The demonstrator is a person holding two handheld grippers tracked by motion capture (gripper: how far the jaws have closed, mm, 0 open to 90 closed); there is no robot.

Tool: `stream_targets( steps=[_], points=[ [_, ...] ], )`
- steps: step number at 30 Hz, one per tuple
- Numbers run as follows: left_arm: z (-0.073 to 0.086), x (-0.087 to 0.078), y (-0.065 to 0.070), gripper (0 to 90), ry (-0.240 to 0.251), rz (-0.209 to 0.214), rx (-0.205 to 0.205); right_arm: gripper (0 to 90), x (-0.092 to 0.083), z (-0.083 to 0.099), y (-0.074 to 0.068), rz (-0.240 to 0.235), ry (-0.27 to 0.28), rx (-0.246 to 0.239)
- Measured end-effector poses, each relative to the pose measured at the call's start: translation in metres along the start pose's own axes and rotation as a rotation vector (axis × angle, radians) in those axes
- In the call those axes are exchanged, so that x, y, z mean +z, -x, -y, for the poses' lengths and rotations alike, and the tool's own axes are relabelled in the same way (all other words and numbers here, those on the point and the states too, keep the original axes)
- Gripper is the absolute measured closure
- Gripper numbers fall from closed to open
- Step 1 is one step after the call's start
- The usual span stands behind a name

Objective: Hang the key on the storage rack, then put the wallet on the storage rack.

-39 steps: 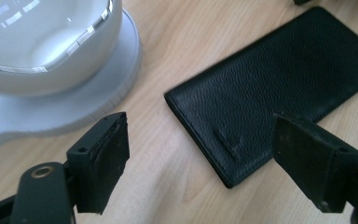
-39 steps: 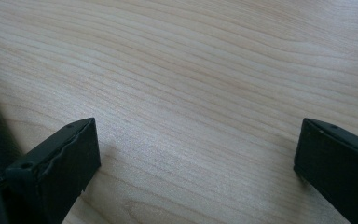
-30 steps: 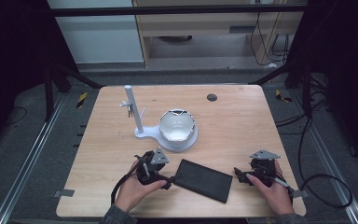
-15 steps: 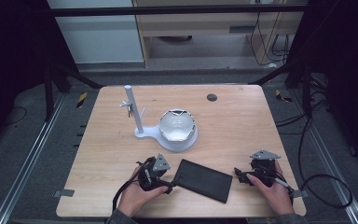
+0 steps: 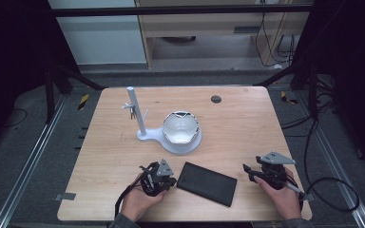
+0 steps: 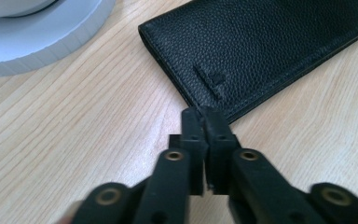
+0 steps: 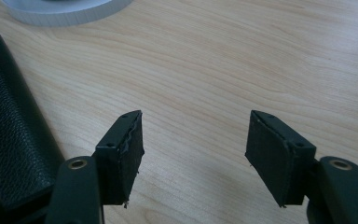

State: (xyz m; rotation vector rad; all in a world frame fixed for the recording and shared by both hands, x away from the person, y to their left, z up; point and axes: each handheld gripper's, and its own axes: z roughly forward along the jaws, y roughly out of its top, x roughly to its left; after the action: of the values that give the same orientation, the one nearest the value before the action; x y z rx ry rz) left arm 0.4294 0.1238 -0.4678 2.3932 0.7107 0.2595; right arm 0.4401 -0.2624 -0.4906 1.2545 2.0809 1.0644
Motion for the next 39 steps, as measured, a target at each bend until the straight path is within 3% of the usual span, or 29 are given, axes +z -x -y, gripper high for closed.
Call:
stream_targets(
  steps=[5, 13, 26, 28, 33, 34, 35, 36, 39],
  points=[
    [0.002, 0.002, -0.001, 90.0, -0.032, -0.011, 0.002, 36.0, 0.001, 0.001, 0.000, -0.003, -0.006, 0.004],
    [0.002, 0.012, 0.004, 90.0, -0.082, -0.007, 0.038, 32.9, 0.002, 0.000, -0.003, -0.017, -0.014, -0.010],
    [0.002, 0.014, 0.005, 90.0, -0.089, 0.001, 0.047, 32.5, 0.002, -0.004, -0.011, -0.045, -0.007, -0.024],
    [0.001, 0.010, 0.006, 90.0, -0.050, 0.004, 0.043, 32.4, 0.001, -0.005, -0.014, -0.056, -0.004, -0.037],
    [-0.001, 0.006, 0.006, 90.0, -0.005, 0.005, 0.027, 29.3, -0.001, -0.011, -0.028, -0.119, 0.004, -0.067],
    [-0.001, 0.005, 0.006, 90.0, 0.014, 0.009, 0.012, 24.0, -0.003, -0.017, -0.044, -0.172, 0.004, -0.103],
    [-0.001, 0.005, 0.006, 89.8, 0.014, 0.009, 0.012, 24.0, -0.003, -0.017, -0.044, -0.172, 0.004, -0.103],
    [-0.002, 0.003, 0.005, 89.7, 0.039, 0.014, -0.007, 17.9, -0.005, -0.022, -0.060, -0.220, -0.009, -0.149],
    [-0.003, 0.002, 0.004, 89.2, 0.063, 0.027, -0.023, 12.3, -0.004, -0.030, -0.085, -0.259, -0.033, -0.216]
  ],
)
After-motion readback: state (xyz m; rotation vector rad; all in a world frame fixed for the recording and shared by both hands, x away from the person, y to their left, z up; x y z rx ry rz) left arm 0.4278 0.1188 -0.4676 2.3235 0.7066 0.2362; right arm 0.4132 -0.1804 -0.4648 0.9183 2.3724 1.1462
